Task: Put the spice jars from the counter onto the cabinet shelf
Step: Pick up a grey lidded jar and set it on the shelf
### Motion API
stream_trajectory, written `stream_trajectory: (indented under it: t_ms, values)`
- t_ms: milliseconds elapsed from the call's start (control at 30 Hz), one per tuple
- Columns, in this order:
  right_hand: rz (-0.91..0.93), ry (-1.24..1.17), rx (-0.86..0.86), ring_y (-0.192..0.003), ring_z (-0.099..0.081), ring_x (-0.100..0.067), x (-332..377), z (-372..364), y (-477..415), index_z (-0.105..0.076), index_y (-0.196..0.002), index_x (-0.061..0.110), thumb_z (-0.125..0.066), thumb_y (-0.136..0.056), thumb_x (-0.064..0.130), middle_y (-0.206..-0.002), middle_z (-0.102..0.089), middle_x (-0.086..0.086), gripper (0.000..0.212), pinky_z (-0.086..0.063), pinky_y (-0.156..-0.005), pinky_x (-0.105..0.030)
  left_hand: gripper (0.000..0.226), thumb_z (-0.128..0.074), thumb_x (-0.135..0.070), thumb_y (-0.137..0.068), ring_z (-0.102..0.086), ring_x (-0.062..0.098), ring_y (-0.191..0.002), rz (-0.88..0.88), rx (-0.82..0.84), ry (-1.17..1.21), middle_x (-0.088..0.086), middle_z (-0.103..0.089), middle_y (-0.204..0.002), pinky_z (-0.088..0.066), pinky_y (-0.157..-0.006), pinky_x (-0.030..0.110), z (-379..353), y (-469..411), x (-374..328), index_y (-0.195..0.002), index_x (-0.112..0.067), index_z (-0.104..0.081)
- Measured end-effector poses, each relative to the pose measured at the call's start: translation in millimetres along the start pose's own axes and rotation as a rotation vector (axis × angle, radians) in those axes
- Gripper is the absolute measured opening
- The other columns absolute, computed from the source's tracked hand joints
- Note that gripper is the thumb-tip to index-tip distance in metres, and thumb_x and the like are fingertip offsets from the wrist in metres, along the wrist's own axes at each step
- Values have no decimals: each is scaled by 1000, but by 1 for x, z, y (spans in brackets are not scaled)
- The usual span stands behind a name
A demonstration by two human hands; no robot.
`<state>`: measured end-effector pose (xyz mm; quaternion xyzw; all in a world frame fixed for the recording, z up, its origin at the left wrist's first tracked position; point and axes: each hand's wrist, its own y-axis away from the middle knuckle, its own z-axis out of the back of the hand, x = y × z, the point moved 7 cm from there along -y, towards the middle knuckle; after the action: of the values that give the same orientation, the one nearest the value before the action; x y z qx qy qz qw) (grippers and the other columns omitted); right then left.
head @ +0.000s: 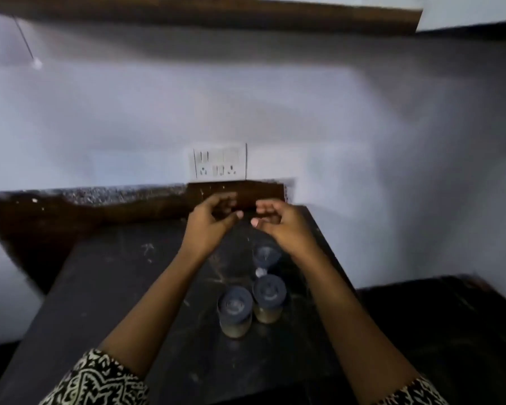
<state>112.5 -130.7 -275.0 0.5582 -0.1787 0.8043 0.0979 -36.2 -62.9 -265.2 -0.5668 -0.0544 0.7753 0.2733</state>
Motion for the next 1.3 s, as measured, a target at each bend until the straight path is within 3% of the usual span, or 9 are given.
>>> stream_trajectory:
  t_ms: [267, 400, 533, 667, 800, 933, 1100, 1200, 1300]
  values:
    - [-440, 138, 194, -112, -59, -24, -155, -62, 79, -56, -124, 2, -71, -79, 6, -121, -63, -13, 47, -46, -96, -32, 65, -78, -15, -75, -55, 19, -118, 327, 245, -156, 2, -57, -128, -47, -100, 34, -44, 93, 138, -133, -18, -50]
    - [-559, 106, 249, -120, -53, -23, -200, -86, 98, -48, -130, 2, -71, -77, -1, -128, -58, -9, 58, -41, -91, -23, 101, -84, -29, -54, -46, 19, -127, 454, 344, -147, 2, -47, -137, -40, -106, 35, -58, 120, 180, -141, -15, -37]
    - [-579, -49, 217, -131, -43, -23, -220, -106, 102, -33, -142, 9, -68, -77, -6, -142, -45, -6, 76, -40, -102, -30, 132, -82, -41, -41, -39, 20, -134, 574, 364, 19, 3, -39, -144, -36, -111, 41, -76, 134, 209, -150, -12, -14]
    - [-551, -138, 171, -135, -39, -24, -226, -120, 103, -28, -144, 12, -64, -79, -9, -146, -41, -8, 77, -39, -102, -30, 115, -86, -7, -61, -43, 20, -131, 583, 265, 87, 5, -46, -141, -37, -107, 32, -85, 133, 213, -150, -13, -14]
    - [-463, -98, 116, -127, -48, -20, -215, -116, 102, -35, -141, 14, -69, -78, 0, -138, -51, -7, 73, -42, -97, -26, 96, -90, -11, -55, -56, 14, -114, 537, 144, 81, -5, -58, -120, -46, -96, 26, -72, 136, 207, -137, -19, -40]
    - [-301, -35, 121, -120, -52, -13, -178, -99, 94, -40, -139, 13, -70, -79, 3, -135, -53, -6, 69, -41, -93, -18, 92, -90, -14, -56, -58, 8, -106, 476, 82, 135, -6, -60, -120, -48, -93, 23, -48, 127, 171, -135, -20, -43]
    - [-133, -17, 76, -114, -53, -10, -112, -67, 77, -41, -138, 22, -73, -78, 14, -127, -52, 3, 69, -48, -94, -26, 84, -87, -22, -60, -58, -5, -102, 323, 32, 151, -12, -60, -117, -47, -81, 10, -18, 94, 99, -133, -22, -47]
    - [-48, -26, 21, -102, -51, 4, -68, -39, 66, -44, -135, 23, -73, -78, 16, -116, -48, 14, 64, -44, -81, -6, 82, -88, -27, -58, -58, -3, -103, 253, 28, 172, -11, -62, -117, -50, -84, 18, -6, 69, 55, -131, -26, -50]
    - [-7, -124, 23, -111, -54, -3, -33, -12, 53, -46, -129, 32, -76, -75, 17, -122, -54, 12, 63, -50, -85, -16, 92, -90, -41, -48, -61, 8, -107, 208, 57, 202, -9, -64, -118, -53, -90, 31, 1, 46, 14, -130, -27, -52]
